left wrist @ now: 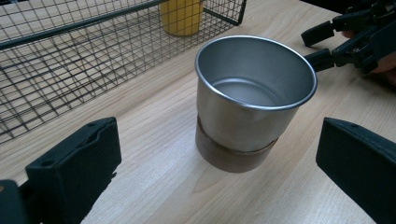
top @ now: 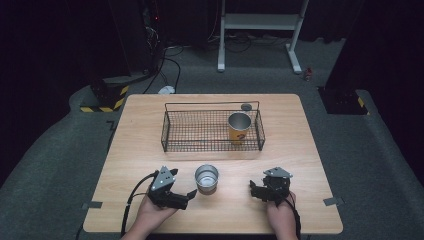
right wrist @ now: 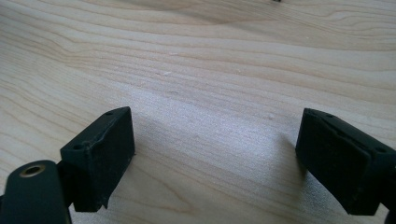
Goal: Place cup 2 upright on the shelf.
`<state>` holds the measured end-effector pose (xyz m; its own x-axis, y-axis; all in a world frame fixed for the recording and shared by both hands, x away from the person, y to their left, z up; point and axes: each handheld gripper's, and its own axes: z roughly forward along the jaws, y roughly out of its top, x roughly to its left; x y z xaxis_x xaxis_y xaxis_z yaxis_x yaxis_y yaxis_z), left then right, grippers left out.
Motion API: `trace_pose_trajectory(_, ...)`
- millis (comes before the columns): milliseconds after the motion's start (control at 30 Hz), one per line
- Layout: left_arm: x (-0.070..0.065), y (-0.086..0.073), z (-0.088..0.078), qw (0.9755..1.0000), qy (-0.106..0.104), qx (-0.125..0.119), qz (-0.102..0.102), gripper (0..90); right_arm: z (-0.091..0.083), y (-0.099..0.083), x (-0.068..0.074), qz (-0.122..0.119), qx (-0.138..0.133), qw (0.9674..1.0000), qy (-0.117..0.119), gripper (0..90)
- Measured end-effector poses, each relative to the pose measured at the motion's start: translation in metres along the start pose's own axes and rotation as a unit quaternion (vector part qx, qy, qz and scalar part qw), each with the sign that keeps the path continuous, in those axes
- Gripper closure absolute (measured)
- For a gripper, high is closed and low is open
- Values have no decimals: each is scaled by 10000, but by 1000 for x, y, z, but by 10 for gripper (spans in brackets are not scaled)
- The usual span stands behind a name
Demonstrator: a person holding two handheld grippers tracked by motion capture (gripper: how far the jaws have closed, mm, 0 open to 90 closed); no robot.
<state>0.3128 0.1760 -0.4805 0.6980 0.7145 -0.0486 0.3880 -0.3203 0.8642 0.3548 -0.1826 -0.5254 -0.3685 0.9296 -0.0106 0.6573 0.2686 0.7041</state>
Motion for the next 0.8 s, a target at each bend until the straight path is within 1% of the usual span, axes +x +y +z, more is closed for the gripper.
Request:
trace_pose_trajectory(67,-2,1,3,10000,-79,24,-54,5,0,0,0,9,6,10000,4,117)
trace_pose_trajectory(133,-5,2,7,9999,-108,38,-6,5,0,0,0,0,0,10000,10,117)
trace_pose_trajectory(167,-7,2,9,9999,-147,40,-28,6,0,0,0,-1,-2,10000,10,117)
trace_pose_trajectory(200,-8,3,11,9998,-164,87,8,5,0,0,0,0,-2,10000,11,117)
trace_pose_trajectory(333,-13,5,18,9997,-193,109,33,6,0,0,0,-6,-1,10000,12,116)
trace_pose_trajectory(367,-14,6,20,9997,-181,113,71,6,0,0,0,-6,-4,10000,10,116)
trace_pose_trajectory(400,-14,6,21,9997,-208,113,61,6,0,0,0,-5,-5,10000,9,115)
trace_pose_trajectory(467,-16,6,25,9994,-321,98,-36,6,0,0,0,-8,-1,10000,12,115)
trace_pose_trajectory(533,-16,6,28,9994,-319,100,-16,6,0,0,0,-8,-1,10000,13,115)
trace_pose_trajectory(600,-16,6,31,9993,-347,113,-68,6,0,0,0,-7,-2,10000,15,115)
trace_pose_trajectory(700,-17,7,36,9993,-343,117,-76,6,0,0,0,-3,9,10000,21,115)
trace_pose_trajectory(800,-19,8,43,9994,-321,144,38,6,-1,0,-1,1,-14,10000,46,115)
